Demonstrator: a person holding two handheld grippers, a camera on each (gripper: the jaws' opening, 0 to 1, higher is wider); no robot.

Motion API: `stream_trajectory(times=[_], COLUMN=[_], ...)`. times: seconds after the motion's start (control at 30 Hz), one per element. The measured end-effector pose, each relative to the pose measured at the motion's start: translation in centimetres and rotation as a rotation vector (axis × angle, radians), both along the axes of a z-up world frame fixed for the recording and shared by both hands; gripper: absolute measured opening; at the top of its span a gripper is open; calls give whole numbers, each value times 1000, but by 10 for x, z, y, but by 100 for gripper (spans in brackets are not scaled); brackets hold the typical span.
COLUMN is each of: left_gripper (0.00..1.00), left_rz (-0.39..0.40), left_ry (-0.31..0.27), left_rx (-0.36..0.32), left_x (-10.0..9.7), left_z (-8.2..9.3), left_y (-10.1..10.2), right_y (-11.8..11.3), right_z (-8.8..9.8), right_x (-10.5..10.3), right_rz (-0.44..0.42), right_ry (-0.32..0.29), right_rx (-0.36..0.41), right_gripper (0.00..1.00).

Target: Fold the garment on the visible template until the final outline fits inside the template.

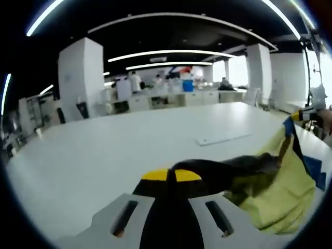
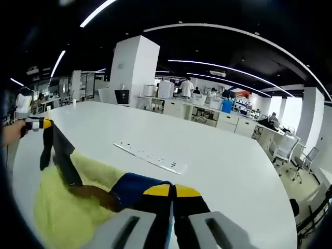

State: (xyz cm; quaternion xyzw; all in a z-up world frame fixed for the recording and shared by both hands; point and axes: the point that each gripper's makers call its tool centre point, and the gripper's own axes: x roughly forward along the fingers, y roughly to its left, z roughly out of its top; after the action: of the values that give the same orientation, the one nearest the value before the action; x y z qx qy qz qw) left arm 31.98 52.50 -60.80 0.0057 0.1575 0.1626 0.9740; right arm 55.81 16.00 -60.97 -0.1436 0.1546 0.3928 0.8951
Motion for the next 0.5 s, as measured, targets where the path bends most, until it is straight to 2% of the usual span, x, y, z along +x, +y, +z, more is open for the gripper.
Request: stream_trajectory(times=[0.13,0.3,0.5], left_gripper=[0,0,0], left_rz=[6,2,24], left_ry=[10,37,57], left_rx=[-17,-17,-33], left_x=[8,15,15], left_z=[-11,-27,-42], left_y=[4,9,19], right_y=[8,8,12], right_z=[-14,-38,-58], right_x=[13,29,37], right_rz=[-14,-61,-66], right_ry=[6,82,128], right_rx=[-13,10,14], right_gripper=[0,0,0])
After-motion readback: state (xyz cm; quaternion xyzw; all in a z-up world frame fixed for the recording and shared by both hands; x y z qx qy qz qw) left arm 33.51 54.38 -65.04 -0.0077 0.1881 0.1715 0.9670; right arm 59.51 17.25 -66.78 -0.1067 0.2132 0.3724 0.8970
